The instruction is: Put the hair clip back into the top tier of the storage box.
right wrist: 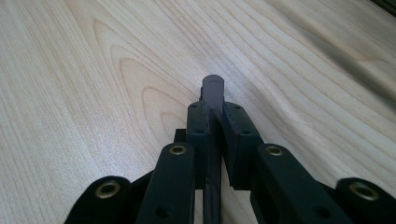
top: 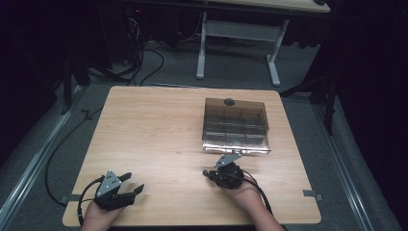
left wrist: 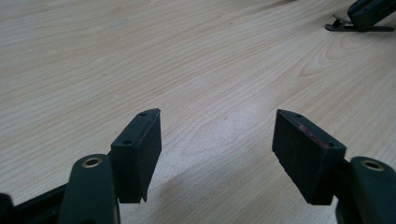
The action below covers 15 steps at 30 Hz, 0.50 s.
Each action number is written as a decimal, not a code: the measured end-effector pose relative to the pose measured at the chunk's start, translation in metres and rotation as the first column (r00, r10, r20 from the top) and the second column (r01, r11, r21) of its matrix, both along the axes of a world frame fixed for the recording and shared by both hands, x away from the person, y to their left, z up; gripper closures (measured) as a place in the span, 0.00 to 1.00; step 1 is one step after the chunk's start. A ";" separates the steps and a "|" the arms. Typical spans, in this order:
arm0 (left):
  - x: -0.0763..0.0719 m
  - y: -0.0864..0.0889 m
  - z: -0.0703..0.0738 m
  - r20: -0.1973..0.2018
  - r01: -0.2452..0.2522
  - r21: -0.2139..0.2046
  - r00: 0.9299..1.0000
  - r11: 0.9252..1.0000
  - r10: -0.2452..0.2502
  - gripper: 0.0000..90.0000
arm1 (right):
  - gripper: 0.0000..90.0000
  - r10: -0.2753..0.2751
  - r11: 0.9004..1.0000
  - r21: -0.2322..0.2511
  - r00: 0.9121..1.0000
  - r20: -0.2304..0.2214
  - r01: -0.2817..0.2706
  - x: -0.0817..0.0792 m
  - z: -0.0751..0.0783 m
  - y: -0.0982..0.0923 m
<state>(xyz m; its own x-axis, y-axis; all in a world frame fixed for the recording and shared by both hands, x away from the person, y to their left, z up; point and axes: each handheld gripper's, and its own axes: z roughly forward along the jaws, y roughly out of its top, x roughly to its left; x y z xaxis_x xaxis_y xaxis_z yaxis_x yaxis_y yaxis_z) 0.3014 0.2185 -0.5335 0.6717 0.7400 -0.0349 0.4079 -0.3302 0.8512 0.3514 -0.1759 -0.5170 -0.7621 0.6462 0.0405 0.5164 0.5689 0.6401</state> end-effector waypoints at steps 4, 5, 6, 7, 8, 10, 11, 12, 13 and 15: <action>0.000 0.000 0.000 0.000 -0.001 0.000 1.000 1.000 0.001 0.37 | 0.91 -0.003 1.000 -0.005 1.000 0.001 0.003 -0.001 0.000 0.000; 0.000 0.000 0.000 0.000 -0.001 0.000 1.000 1.000 0.001 0.37 | 0.91 -0.004 1.000 -0.006 1.000 0.005 0.004 -0.002 0.001 0.000; 0.000 0.000 0.000 -0.001 0.000 0.000 1.000 1.000 0.000 0.37 | 0.91 -0.005 1.000 -0.001 1.000 0.007 0.005 -0.002 0.001 -0.001; 0.000 0.000 0.000 -0.001 0.000 0.000 1.000 1.000 0.000 0.37 | 0.91 -0.005 1.000 0.001 1.000 0.009 0.005 -0.002 0.002 -0.001; 0.000 0.000 0.000 -0.001 0.000 0.000 1.000 1.000 0.000 0.37 | 0.91 -0.010 1.000 0.002 1.000 0.010 0.010 -0.002 0.003 -0.001; 0.000 0.000 0.000 -0.001 0.001 0.000 1.000 1.000 -0.001 0.37 | 0.91 -0.016 1.000 0.003 1.000 0.017 0.016 -0.003 0.005 -0.003; 0.000 0.000 0.000 -0.001 0.001 0.000 1.000 1.000 -0.001 0.37 | 0.91 -0.020 1.000 0.005 1.000 0.019 0.020 -0.004 0.006 -0.005; 0.000 0.000 0.000 -0.001 0.001 -0.001 1.000 1.000 -0.001 0.37 | 0.91 -0.023 1.000 0.011 1.000 0.022 0.023 -0.005 0.008 -0.006; 0.000 0.000 0.000 -0.002 0.002 0.000 1.000 1.000 -0.002 0.37 | 0.91 -0.027 1.000 0.007 0.999 0.027 0.027 -0.006 0.010 -0.009; 0.000 0.000 0.000 -0.003 0.002 0.000 1.000 1.000 -0.002 0.37 | 0.91 -0.038 0.999 0.009 0.999 0.032 0.037 -0.009 0.014 -0.014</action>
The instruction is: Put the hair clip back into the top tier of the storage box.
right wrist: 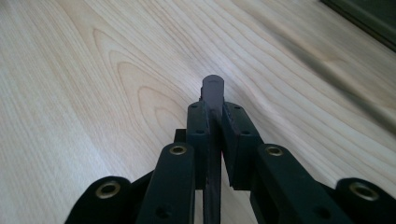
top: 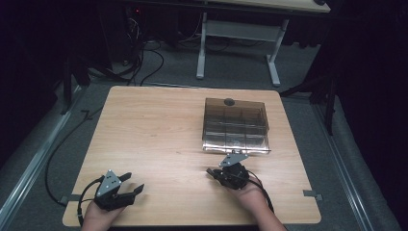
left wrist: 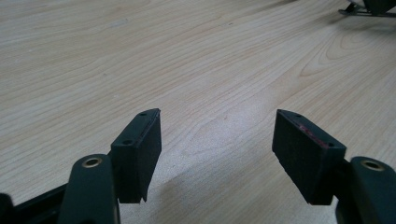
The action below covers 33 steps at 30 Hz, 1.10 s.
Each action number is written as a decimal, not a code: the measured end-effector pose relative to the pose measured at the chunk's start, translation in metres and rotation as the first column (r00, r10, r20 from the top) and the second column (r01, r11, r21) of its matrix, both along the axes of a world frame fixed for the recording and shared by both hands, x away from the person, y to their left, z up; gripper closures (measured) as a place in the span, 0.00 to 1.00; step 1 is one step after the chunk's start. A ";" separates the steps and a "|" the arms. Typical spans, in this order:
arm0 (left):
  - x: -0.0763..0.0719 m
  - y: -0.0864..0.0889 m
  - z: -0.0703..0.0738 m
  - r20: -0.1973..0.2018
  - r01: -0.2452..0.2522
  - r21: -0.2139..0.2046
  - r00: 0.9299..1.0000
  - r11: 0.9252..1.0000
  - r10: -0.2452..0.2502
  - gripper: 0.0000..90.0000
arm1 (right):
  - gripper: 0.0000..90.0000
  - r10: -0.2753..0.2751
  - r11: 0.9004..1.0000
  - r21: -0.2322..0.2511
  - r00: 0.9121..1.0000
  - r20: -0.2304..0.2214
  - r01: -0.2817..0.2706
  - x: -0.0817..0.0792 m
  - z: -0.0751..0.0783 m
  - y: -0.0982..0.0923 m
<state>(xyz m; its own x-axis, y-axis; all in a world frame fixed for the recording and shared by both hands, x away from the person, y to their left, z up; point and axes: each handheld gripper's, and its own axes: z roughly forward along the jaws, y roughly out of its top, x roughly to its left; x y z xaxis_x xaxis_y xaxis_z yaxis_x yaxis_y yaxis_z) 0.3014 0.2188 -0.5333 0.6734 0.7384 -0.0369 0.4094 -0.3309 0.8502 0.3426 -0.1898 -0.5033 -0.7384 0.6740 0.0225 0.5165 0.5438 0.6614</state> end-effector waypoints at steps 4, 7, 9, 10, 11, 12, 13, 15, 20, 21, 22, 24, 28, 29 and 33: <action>0.000 0.000 0.000 0.002 -0.002 -0.001 1.000 1.000 0.002 0.37 | 0.91 -0.039 0.999 0.002 0.999 0.010 0.039 -0.010 0.007 -0.019; 0.000 0.000 0.000 0.002 -0.003 0.000 1.000 1.000 0.003 0.37 | 0.91 -0.076 0.997 -0.005 0.997 0.010 0.076 -0.018 0.010 -0.036; 0.000 -0.001 0.000 0.002 -0.002 0.002 1.000 1.000 0.002 0.37 | 0.91 -0.106 0.994 -0.017 0.994 0.002 0.106 -0.024 0.010 -0.050; 0.000 -0.001 0.000 0.002 -0.002 0.002 1.000 1.000 0.002 0.37 | 0.91 -0.123 0.992 -0.022 0.992 -0.004 0.123 -0.027 0.009 -0.059; 0.000 -0.001 0.000 0.002 -0.003 0.002 1.000 1.000 0.003 0.37 | 0.91 -0.140 0.990 -0.027 0.990 -0.010 0.140 -0.030 0.008 -0.065; 0.000 -0.001 0.000 0.002 -0.003 0.002 1.000 1.000 0.003 0.37 | 0.91 -0.151 0.988 -0.038 0.988 -0.012 0.151 -0.032 0.007 -0.071; 0.000 -0.001 0.000 0.002 -0.003 0.002 1.000 1.000 0.003 0.37 | 0.91 -0.158 0.987 -0.043 0.987 -0.015 0.157 -0.034 0.007 -0.075; 0.000 -0.001 0.000 0.002 -0.004 0.003 1.000 1.000 0.004 0.37 | 0.91 -0.177 0.983 -0.055 0.984 -0.020 0.176 -0.039 0.006 -0.084; 0.000 -0.001 0.000 0.002 -0.004 0.003 1.000 1.000 0.004 0.37 | 0.91 -0.216 0.974 -0.073 0.976 -0.037 0.213 -0.045 0.004 -0.096; 0.000 -0.001 0.000 0.002 -0.004 0.002 1.000 1.000 0.004 0.37 | 0.91 -0.220 0.973 -0.076 0.975 -0.042 0.216 -0.045 0.004 -0.098; 0.000 -0.001 0.000 0.002 -0.004 0.003 1.000 1.000 0.004 0.37 | 0.91 -0.222 0.973 -0.075 0.974 -0.047 0.218 -0.045 0.003 -0.099; 0.000 -0.001 0.000 0.002 -0.004 0.002 1.000 1.000 0.004 0.37 | 0.91 -0.228 0.971 -0.086 0.972 -0.062 0.223 -0.045 0.002 -0.101; 0.000 0.000 0.000 0.002 -0.001 0.001 1.000 1.000 0.001 0.37 | 0.91 -0.238 0.968 -0.101 0.968 -0.078 0.230 -0.044 0.000 -0.102; 0.000 0.000 0.000 0.002 0.001 0.001 1.000 1.000 -0.001 0.37 | 0.91 -0.243 0.966 -0.106 0.967 -0.083 0.234 -0.044 0.000 -0.102; 0.000 0.000 0.000 0.002 0.006 0.000 1.000 1.000 -0.006 0.37 | 0.90 -0.247 0.964 -0.123 0.964 -0.097 0.235 -0.043 0.000 -0.101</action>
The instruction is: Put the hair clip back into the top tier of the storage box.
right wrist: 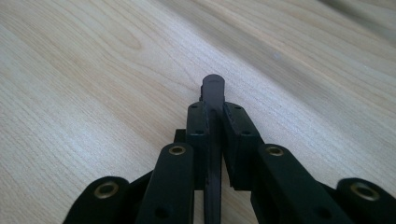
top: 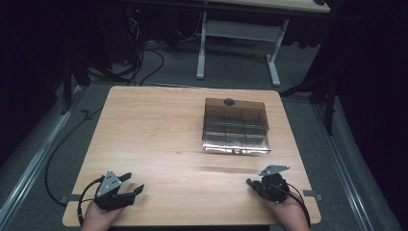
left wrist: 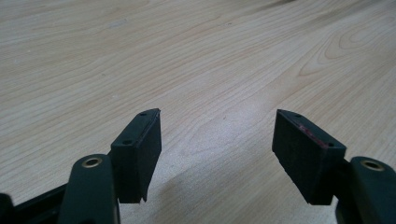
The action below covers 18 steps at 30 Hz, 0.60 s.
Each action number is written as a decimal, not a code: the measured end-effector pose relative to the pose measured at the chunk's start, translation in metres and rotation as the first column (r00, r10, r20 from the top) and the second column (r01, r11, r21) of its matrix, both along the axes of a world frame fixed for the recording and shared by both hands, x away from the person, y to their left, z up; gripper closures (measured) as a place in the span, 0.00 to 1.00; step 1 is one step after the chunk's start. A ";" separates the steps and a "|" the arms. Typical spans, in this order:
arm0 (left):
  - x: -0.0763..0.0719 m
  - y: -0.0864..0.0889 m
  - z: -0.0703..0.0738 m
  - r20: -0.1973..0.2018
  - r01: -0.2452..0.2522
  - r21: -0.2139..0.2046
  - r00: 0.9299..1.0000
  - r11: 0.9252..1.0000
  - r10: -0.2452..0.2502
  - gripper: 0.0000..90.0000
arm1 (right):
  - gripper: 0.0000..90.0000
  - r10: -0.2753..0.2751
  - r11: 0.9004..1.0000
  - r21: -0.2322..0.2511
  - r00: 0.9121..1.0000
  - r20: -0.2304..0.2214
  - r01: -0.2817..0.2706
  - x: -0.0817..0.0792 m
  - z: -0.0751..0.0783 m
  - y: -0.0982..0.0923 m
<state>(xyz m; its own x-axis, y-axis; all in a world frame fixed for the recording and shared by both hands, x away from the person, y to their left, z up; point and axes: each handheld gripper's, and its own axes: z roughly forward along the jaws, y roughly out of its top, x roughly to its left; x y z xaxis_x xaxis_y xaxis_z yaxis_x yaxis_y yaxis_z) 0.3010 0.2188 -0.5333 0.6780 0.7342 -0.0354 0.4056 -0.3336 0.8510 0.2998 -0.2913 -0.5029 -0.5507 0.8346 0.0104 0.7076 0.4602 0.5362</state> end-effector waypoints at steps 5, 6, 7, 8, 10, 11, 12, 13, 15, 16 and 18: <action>0.000 0.000 0.000 0.003 0.003 0.000 1.000 1.000 -0.003 0.37 | 0.83 -0.003 1.000 -0.030 0.999 -0.039 0.002 0.003 0.003 0.003; 0.000 0.000 0.000 0.004 0.004 0.000 1.000 1.000 -0.004 0.37 | 0.81 -0.003 1.000 -0.029 0.999 -0.051 0.002 0.004 0.004 0.003; 0.000 0.000 0.000 0.004 0.004 0.000 1.000 1.000 -0.004 0.37 | 0.80 -0.001 0.999 -0.039 0.998 -0.059 -0.001 0.004 0.006 0.004; 0.000 0.000 0.000 0.004 0.004 0.000 1.000 1.000 -0.004 0.37 | 0.79 0.001 0.999 -0.046 0.998 -0.070 -0.004 0.005 0.007 0.005; 0.000 0.000 0.000 0.003 0.005 -0.002 1.000 1.000 -0.005 0.37 | 0.77 0.009 0.998 -0.067 0.996 -0.094 -0.015 0.006 0.008 0.008; 0.000 0.000 0.000 0.003 0.005 -0.002 1.000 1.000 -0.005 0.37 | 0.76 0.011 0.997 -0.075 0.995 -0.101 -0.019 0.007 0.009 0.009; 0.000 0.000 0.000 0.002 0.005 -0.002 1.000 1.000 -0.005 0.37 | 0.75 0.014 0.996 -0.087 0.994 -0.111 -0.023 0.008 0.010 0.010; 0.000 0.000 0.000 0.002 0.005 -0.002 1.000 1.000 -0.005 0.37 | 0.75 0.008 0.995 -0.099 0.992 -0.125 -0.021 0.009 0.010 0.012; 0.000 0.000 0.000 0.002 0.005 -0.003 1.000 1.000 -0.005 0.37 | 0.75 0.011 0.994 -0.108 0.990 -0.138 -0.026 0.010 0.011 0.013; 0.000 0.000 0.000 0.001 0.006 -0.003 1.000 1.000 -0.006 0.37 | 0.73 0.009 0.992 -0.124 0.987 -0.160 -0.029 0.011 0.011 0.015; 0.000 0.000 0.000 0.002 0.007 -0.002 1.000 1.000 -0.007 0.37 | 0.72 0.008 0.990 -0.135 0.982 -0.190 -0.034 0.014 0.011 0.016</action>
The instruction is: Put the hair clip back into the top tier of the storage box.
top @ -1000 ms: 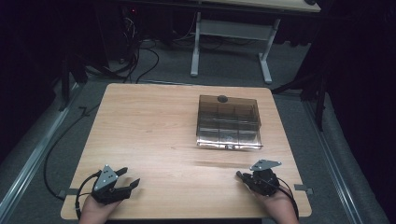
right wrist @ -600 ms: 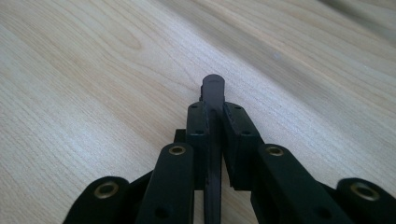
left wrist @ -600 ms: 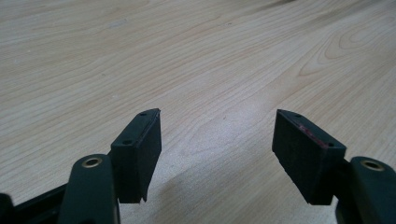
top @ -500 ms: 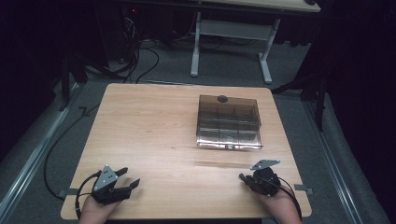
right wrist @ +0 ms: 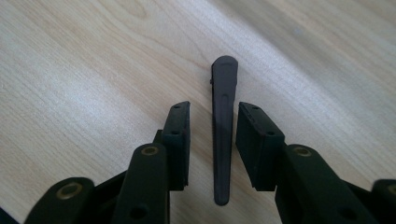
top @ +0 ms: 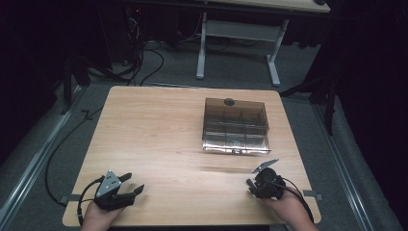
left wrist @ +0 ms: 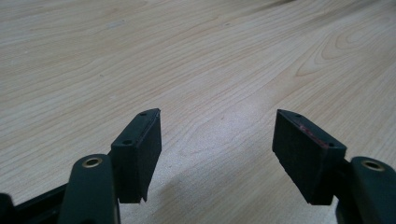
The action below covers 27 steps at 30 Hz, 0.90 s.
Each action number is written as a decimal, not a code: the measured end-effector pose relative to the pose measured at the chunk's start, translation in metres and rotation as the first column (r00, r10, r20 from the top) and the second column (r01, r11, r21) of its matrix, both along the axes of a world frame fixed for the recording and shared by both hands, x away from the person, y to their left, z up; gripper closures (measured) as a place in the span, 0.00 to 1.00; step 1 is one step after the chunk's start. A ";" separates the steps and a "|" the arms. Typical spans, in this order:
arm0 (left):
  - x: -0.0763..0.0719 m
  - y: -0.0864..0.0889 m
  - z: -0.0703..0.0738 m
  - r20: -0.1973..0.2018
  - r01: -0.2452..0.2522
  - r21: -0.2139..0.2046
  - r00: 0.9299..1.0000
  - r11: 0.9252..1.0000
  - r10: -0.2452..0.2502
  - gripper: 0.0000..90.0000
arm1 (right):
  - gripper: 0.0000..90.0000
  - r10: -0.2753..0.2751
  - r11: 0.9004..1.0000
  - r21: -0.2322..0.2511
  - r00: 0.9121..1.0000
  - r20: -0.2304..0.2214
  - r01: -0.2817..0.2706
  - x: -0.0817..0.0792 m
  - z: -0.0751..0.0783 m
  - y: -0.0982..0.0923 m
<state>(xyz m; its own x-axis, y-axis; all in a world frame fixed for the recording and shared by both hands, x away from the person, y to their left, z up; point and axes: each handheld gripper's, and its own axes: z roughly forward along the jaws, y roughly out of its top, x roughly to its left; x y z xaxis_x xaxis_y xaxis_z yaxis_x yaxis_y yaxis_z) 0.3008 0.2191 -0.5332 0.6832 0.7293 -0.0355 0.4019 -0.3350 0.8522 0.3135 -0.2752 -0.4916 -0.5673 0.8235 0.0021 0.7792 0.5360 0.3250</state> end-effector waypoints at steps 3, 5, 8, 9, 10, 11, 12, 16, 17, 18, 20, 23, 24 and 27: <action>0.000 0.000 0.000 0.000 0.002 0.001 1.000 1.000 -0.002 0.37 | 0.71 0.008 1.000 -0.015 1.000 -0.030 -0.009 0.004 0.001 0.001; 0.000 0.000 0.000 0.000 0.003 0.000 1.000 1.000 -0.003 0.37 | 0.69 0.009 1.000 -0.026 0.998 -0.059 -0.010 0.007 0.003 0.002; 0.000 0.000 0.000 -0.002 0.005 0.000 1.000 1.000 -0.005 0.37 | 0.68 0.001 0.999 -0.044 0.995 -0.097 -0.005 0.012 0.005 0.003; 0.000 0.000 0.000 -0.002 0.005 0.001 1.000 1.000 -0.005 0.37 | 0.68 0.004 0.999 -0.043 0.994 -0.106 -0.008 0.014 0.006 0.003; 0.000 0.000 0.000 -0.002 0.006 0.001 1.000 1.000 -0.006 0.37 | 0.68 0.005 0.999 -0.046 0.993 -0.119 -0.011 0.015 0.006 0.003; 0.000 0.000 0.000 -0.003 0.006 0.001 1.000 1.000 -0.006 0.37 | 0.68 0.005 0.999 -0.047 0.991 -0.132 -0.011 0.017 0.006 0.003; 0.000 0.000 0.000 -0.002 0.005 0.002 1.000 1.000 -0.005 0.37 | 0.67 0.000 0.998 -0.059 0.989 -0.147 -0.009 0.019 0.007 0.004; 0.000 0.000 0.000 -0.003 0.006 0.002 1.000 1.000 -0.006 0.37 | 0.66 0.013 0.997 -0.079 0.983 -0.182 -0.028 0.025 0.006 0.006; 0.000 0.000 0.000 -0.003 0.007 0.002 1.000 1.000 -0.007 0.37 | 0.66 0.007 0.996 -0.083 0.982 -0.190 -0.023 0.026 0.007 0.006; 0.000 0.000 0.000 -0.003 0.006 0.002 1.000 1.000 -0.006 0.37 | 0.66 0.015 0.996 -0.088 0.981 -0.192 -0.032 0.028 0.008 0.006; 0.000 0.000 0.000 -0.003 0.006 0.002 1.000 1.000 -0.006 0.37 | 0.69 0.020 0.995 -0.093 0.978 -0.205 -0.040 0.030 0.009 0.008; 0.000 0.000 0.000 -0.003 0.007 0.001 1.000 1.000 -0.007 0.37 | 0.70 0.023 0.994 -0.100 0.975 -0.219 -0.046 0.034 0.011 0.010; 0.000 0.000 0.000 -0.003 0.007 0.001 1.000 1.000 -0.007 0.37 | 0.70 0.027 0.993 -0.104 0.975 -0.221 -0.051 0.035 0.011 0.010; 0.000 0.000 0.000 -0.003 0.008 0.000 1.000 1.000 -0.008 0.37 | 0.72 0.025 0.992 -0.112 0.970 -0.240 -0.054 0.038 0.010 0.013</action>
<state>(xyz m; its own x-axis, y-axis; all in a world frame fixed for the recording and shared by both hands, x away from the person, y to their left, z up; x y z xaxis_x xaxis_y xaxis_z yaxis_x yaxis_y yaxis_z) 0.3008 0.2189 -0.5333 0.6889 0.7239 -0.0374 0.4019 -0.3385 0.8508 0.3511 -0.2626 -0.4819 -0.5942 0.8030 0.0457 0.8039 0.5911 0.0659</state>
